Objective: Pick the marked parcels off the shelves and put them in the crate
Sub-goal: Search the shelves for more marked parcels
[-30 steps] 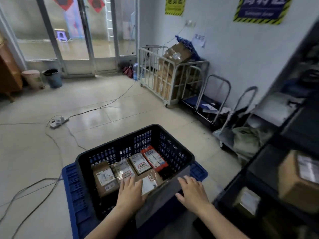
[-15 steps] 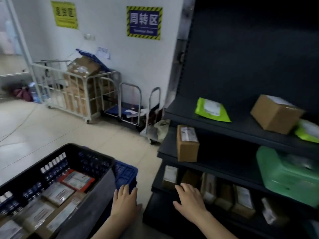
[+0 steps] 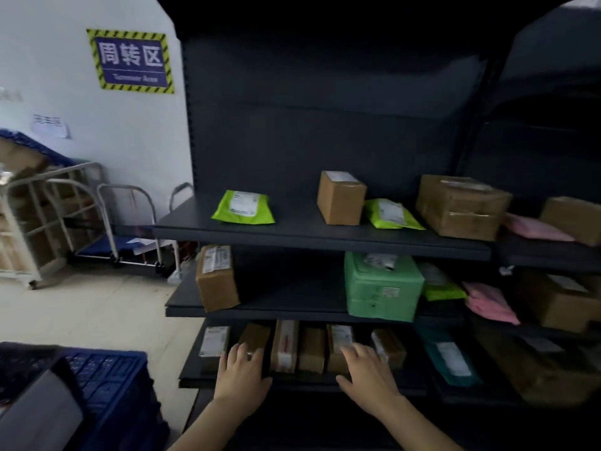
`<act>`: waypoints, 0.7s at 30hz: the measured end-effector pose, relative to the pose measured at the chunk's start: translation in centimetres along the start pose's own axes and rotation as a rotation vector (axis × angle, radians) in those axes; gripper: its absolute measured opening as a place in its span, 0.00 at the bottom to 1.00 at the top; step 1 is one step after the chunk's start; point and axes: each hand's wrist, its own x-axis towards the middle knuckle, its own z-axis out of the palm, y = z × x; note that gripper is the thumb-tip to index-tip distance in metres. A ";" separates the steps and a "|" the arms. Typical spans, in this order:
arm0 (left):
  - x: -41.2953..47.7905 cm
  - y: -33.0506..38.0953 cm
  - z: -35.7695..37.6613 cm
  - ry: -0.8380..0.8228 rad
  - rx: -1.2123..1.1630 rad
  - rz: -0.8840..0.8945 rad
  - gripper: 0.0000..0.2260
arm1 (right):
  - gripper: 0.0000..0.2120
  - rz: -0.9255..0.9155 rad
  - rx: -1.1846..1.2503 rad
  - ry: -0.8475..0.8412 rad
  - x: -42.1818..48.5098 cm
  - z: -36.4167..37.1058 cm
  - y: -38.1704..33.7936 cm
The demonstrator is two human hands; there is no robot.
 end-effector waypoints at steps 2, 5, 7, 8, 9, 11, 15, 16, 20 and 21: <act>0.2 3.0 0.3 0.016 0.007 0.018 0.27 | 0.28 0.024 0.011 0.010 -1.0 -0.3 3.1; 0.4 7.4 1.1 0.043 0.015 0.035 0.30 | 0.28 0.062 0.027 0.009 -2.4 -0.7 7.7; 0.5 10.0 1.7 0.055 0.019 0.053 0.30 | 0.28 0.094 0.026 0.021 -3.2 -0.8 10.6; 0.6 11.2 2.1 0.048 0.016 0.061 0.31 | 0.28 0.111 0.023 0.029 -3.6 -0.9 11.9; 0.7 12.2 2.4 0.032 0.012 0.066 0.31 | 0.28 0.126 0.022 0.035 -3.9 -1.0 13.1; 1.1 13.8 2.7 0.005 0.004 0.067 0.30 | 0.27 0.150 0.028 0.044 -4.4 -1.1 15.1; 3.0 16.2 2.4 0.047 0.024 0.088 0.27 | 0.26 0.172 0.037 0.085 -3.9 -1.9 18.0; 3.6 16.6 2.1 0.054 0.028 0.090 0.28 | 0.26 0.177 0.036 0.097 -3.6 -2.2 18.5; 6.8 18.1 1.2 0.088 0.012 0.081 0.29 | 0.27 0.181 0.050 0.125 -1.2 -3.2 20.2; 7.7 18.4 1.0 0.097 0.009 0.079 0.29 | 0.27 0.176 0.052 0.131 -0.4 -3.5 20.5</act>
